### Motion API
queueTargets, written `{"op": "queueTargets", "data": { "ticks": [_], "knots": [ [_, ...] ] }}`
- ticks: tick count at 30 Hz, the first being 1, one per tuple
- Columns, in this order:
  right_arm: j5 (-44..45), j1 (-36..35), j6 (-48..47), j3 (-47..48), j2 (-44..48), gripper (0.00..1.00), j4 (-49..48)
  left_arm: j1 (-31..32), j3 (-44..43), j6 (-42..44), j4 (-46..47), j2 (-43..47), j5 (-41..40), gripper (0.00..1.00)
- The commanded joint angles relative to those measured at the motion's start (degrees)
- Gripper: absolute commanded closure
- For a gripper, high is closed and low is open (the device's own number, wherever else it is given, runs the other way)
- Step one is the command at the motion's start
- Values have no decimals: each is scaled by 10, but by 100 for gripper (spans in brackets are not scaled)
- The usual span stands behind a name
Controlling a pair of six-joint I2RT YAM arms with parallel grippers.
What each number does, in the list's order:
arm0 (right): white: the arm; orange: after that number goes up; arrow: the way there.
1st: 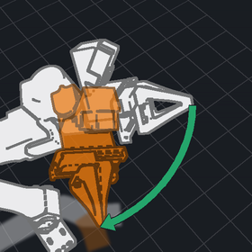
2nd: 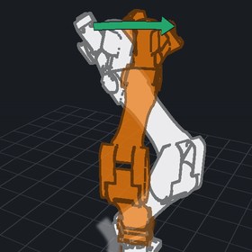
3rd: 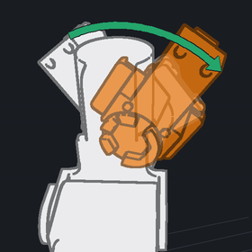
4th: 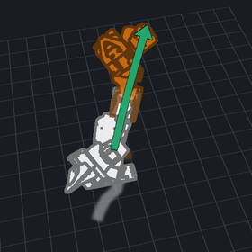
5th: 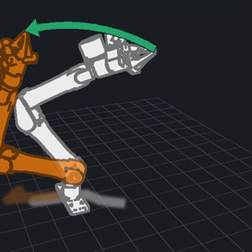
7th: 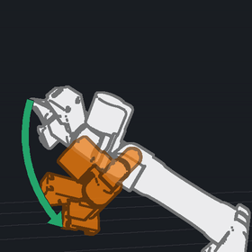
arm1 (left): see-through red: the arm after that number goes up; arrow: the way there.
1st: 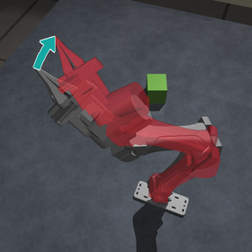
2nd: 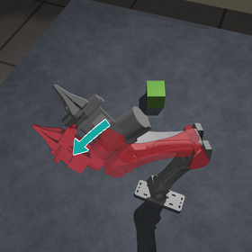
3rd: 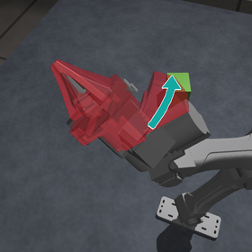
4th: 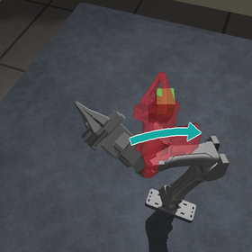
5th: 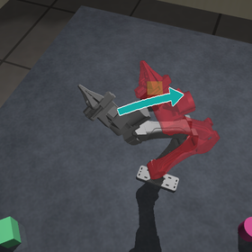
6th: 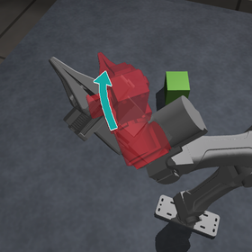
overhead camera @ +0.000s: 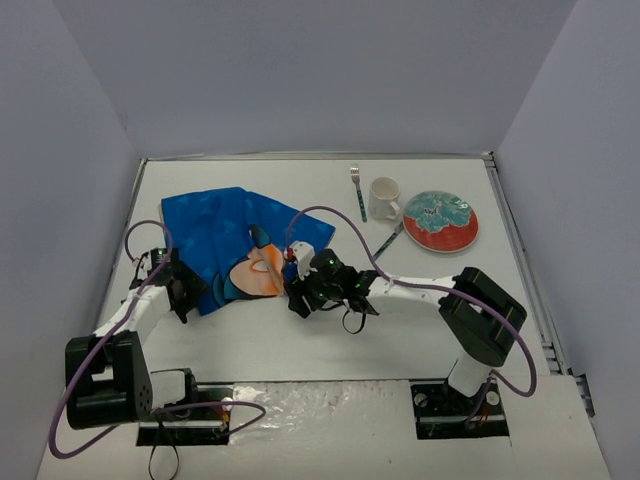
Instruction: Set the dinner table for one person
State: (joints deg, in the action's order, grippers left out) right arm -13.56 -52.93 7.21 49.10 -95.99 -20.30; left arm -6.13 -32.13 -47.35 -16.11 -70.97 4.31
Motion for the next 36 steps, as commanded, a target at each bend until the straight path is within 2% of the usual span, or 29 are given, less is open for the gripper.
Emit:
{"op": "queueTargets", "data": {
  "ticks": [1, 6, 9, 15, 20, 26, 36],
  "knots": [
    [15, -3, -18, 40, -9, 54, -48, 1, 8, -8, 4, -28, 8, 67],
    [31, -2, -27, 59, -19, 84, -37, 0, 2, -4, 0, -46, 2, 100],
    [63, -1, -41, 64, -5, 100, -10, -3, -19, 8, -27, -46, -9, 100],
    [188, 23, -100, 74, 90, 100, 99, -40, -184, 122, -160, -3, -92, 100],
    [274, 53, -139, 101, 196, 100, 193, -120, -325, 187, -229, 5, -113, 100],
    [349, 68, -173, 162, 294, 100, 275, -145, -477, 182, -241, 22, -85, 100],
    [343, 67, -201, 276, 363, 100, 327, -145, -694, 164, -250, 43, -13, 100]
  ]
}}
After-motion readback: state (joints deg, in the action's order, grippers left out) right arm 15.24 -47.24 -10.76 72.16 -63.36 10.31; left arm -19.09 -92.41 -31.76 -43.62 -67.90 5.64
